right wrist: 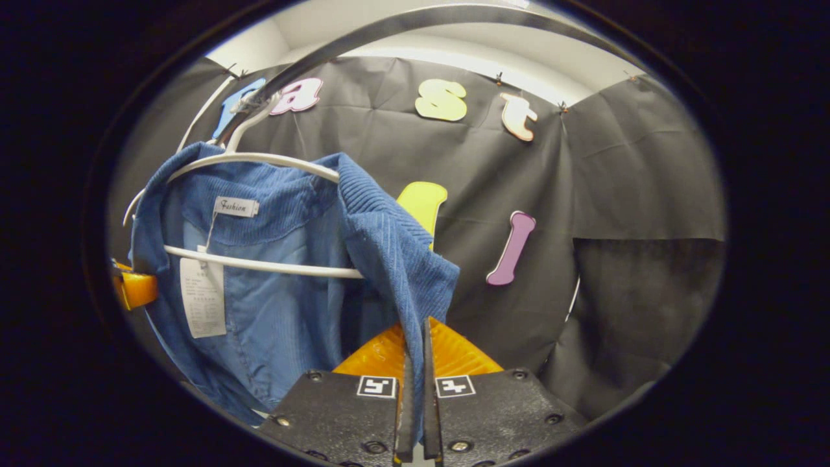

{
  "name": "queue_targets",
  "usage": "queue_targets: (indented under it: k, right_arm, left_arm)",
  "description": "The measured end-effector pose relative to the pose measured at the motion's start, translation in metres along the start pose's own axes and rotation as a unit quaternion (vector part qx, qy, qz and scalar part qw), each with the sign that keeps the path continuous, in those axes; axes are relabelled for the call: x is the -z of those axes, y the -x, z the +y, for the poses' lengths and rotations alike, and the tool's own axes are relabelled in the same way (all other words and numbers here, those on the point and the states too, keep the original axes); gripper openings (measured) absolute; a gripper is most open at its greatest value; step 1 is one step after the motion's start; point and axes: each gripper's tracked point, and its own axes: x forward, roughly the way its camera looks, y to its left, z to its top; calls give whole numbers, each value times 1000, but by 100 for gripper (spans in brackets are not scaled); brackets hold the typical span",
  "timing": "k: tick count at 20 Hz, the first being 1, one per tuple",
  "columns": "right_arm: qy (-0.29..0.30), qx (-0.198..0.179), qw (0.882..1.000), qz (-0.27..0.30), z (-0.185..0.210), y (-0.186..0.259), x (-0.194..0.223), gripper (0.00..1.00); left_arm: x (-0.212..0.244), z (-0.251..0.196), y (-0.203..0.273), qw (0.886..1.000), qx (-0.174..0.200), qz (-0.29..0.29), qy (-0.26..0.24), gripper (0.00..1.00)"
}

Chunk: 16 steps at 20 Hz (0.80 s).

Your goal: Grasp the clothes on the hanger with both hands and then place them into the laundry hamper below.

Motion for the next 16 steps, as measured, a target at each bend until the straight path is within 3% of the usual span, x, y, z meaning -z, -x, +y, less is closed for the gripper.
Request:
queue_targets:
  k: [5, 6, 7, 9, 10, 16]
  right_arm:
    - [22, 19, 999, -21, -17, 2, -16, 6]
    - [21, 24, 999, -26, -20, 3, -21, 5]
    - [24, 32, 999, -31, -24, 3, -26, 4]
    - [28, 47, 998, -41, -34, 2, -36, 4]
    - [32, 54, 997, -44, -37, 1, -40, 4]
    - [56, 79, 993, -63, -54, 2, -53, 4]
  left_arm:
    - [-26, 23, 12, 999, -15, -21, -36, 3]
    - [-34, 29, 15, 999, -19, -28, -36, 8]
    - [-42, 37, 16, 999, -23, -32, -35, 3]
    - [-53, 53, 19, 998, -32, -38, -40, 9]
    - [-60, 60, 20, 998, -38, -41, -43, 3]
    - [-84, 101, 28, 994, -66, -51, -71, 0]
